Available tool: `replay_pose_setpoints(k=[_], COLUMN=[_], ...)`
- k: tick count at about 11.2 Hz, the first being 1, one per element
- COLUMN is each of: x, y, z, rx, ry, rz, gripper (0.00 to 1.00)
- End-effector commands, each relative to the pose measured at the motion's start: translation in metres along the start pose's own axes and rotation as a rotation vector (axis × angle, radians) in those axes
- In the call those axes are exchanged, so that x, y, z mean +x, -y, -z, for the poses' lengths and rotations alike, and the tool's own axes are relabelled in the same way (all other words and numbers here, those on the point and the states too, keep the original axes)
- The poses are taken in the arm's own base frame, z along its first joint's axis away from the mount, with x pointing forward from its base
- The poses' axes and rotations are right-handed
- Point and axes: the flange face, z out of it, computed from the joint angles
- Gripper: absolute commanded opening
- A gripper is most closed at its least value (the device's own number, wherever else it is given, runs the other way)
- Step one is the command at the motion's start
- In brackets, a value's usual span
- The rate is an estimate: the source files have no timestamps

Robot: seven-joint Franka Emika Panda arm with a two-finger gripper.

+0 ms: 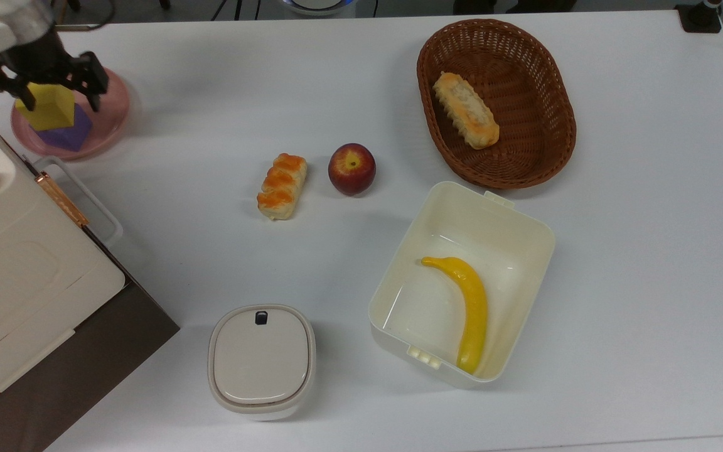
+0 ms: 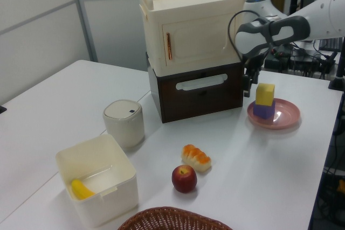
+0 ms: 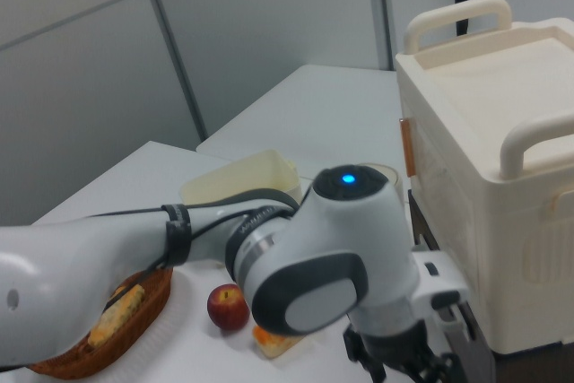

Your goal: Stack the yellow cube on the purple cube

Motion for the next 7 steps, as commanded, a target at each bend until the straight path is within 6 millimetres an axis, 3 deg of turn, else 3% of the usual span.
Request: replay_pose_setpoints(k=[1, 4, 7], x=[0.024, 0.06, 0.068], y=[0.052, 0.121, 0.145], z=[0.014, 0.008, 0.012], rx=[0.012, 0.014, 0.012], ry=[-0.004, -0.004, -0.005], rz=[-0.065, -0.125, -0.173], gripper=[1.0, 1.0, 1.0])
